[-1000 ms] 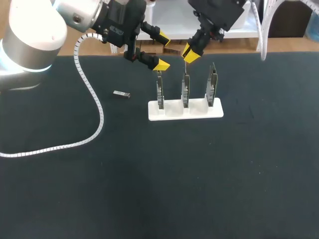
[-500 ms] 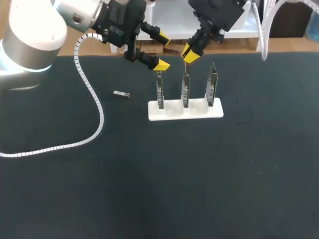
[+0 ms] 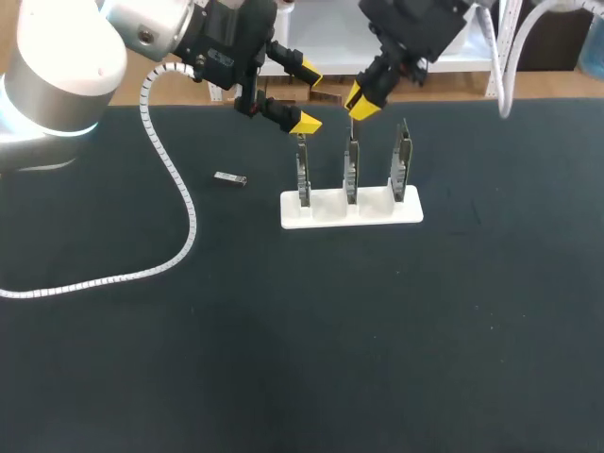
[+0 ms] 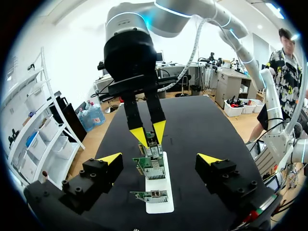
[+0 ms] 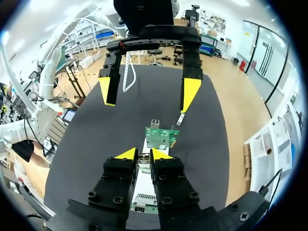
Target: Pick up the optical module with the left hand, and insert it into the network port with the right hand.
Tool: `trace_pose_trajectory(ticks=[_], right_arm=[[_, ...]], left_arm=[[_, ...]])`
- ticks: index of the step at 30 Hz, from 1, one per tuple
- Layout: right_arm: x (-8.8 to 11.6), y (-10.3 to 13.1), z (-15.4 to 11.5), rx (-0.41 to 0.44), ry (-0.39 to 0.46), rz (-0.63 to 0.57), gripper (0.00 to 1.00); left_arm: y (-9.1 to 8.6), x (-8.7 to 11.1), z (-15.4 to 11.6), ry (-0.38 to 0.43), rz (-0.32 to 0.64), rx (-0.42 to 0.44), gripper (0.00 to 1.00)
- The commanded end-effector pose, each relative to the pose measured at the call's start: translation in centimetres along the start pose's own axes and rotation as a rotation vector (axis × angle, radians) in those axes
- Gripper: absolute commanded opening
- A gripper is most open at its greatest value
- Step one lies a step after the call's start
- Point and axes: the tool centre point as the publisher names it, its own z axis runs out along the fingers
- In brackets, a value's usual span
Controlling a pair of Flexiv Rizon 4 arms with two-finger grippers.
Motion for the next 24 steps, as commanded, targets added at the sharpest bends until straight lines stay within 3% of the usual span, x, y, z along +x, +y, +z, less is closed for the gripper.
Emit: trace_pose_trajectory(ticks=[1,24], right_arm=[[0.35,0.79,0.48,0.082,-0.012,-0.008,0.0],[-0.07,-0.11,0.2,0.095,-0.02,-0.049,0.0]], left_arm=[[0.19,-0.12,-0.01,0.007,-0.003,0.005,1.0],[0.19,-0.12,-0.01,0.007,-0.003,0.005,1.0]])
